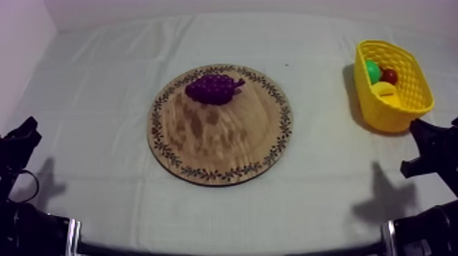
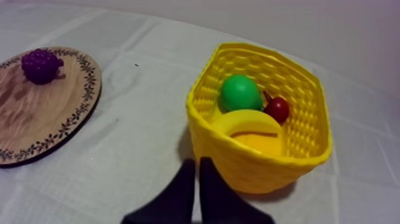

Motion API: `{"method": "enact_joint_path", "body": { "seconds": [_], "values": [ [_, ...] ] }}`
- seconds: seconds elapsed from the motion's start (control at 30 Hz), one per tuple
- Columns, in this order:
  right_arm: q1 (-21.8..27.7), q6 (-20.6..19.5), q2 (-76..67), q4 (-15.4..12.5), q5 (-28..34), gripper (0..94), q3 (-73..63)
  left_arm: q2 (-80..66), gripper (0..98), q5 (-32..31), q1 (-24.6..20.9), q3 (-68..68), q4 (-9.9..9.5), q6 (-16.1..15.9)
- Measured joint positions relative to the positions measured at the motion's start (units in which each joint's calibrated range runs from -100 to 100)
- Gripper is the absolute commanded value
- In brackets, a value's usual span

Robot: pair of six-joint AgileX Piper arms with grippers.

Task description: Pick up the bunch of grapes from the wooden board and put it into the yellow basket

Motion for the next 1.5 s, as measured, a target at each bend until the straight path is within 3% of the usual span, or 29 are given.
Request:
{"method": "enact_joint_path", "body": {
  "seconds": [0.3,0.53,0.7,0.8,0.97,1.2,1.37,1.5],
  "values": [
    [-0.6,0.2,-0.1,0.0,0.0,0.4,0.0,0.0,0.0,0.0,0.0,0.0,0.0,0.0],
    [-6.0,0.7,-0.1,0.0,0.2,0.4,-0.1,0.0,0.0,0.0,0.0,0.0,0.0,0.0],
    [-10.3,-2.2,0.1,0.3,2.0,0.4,-1.0,0.0,0.0,0.0,0.0,0.0,0.0,0.0],
    [-12.6,-5.4,2.8,2.6,3.2,0.4,-3.2,0.0,0.0,0.0,0.0,0.0,0.0,0.0],
    [-16.8,-13.3,13.7,9.6,5.1,0.4,-12.1,0.0,0.0,0.0,0.0,0.0,0.0,0.0],
    [-20.6,-19.1,33.3,15.5,12.8,0.6,-33.5,0.0,0.0,0.0,0.0,0.0,0.0,0.0],
    [-22.9,-19.7,47.7,18.8,18.1,0.6,-49.1,0.0,0.0,0.1,0.0,0.0,0.0,0.0],
    [-23.5,-16.8,58.6,18.3,22.0,0.7,-61.5,0.0,0.0,0.1,0.0,0.0,0.0,0.0]
  ]
}}
